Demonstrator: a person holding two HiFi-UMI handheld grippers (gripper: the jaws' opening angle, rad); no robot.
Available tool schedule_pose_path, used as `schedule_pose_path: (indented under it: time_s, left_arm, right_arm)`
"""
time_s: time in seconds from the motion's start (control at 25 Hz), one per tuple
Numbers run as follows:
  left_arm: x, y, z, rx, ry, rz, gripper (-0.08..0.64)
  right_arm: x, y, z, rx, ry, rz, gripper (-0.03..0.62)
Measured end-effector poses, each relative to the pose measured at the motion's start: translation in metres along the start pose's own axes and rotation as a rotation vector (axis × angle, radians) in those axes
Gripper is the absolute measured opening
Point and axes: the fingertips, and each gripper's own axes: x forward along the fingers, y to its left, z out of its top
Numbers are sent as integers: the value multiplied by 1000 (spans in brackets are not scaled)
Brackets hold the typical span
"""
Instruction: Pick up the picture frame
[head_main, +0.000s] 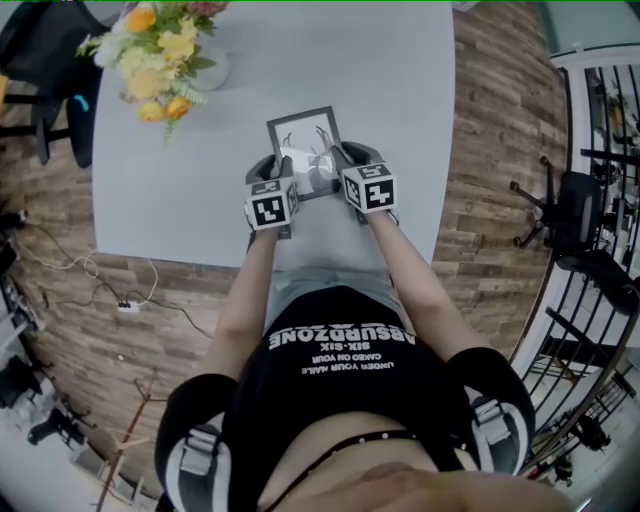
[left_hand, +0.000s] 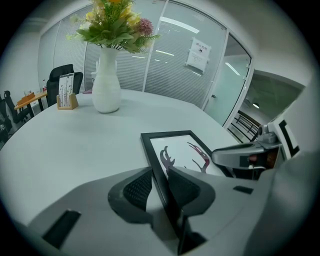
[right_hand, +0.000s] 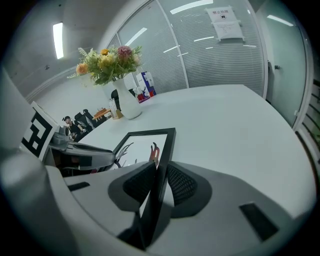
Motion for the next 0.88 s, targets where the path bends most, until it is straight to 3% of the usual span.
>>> schedule_pose_path:
  time_s: [0.6, 0.88]
  left_arm:
    - [-3, 3, 0, -65, 37, -22, 96]
    - [-14, 0, 7, -61, 18, -25, 95]
  right_arm:
    - [-2, 2, -1, 53, 31, -15, 82]
    - [-12, 6, 9, 45, 5, -24, 80]
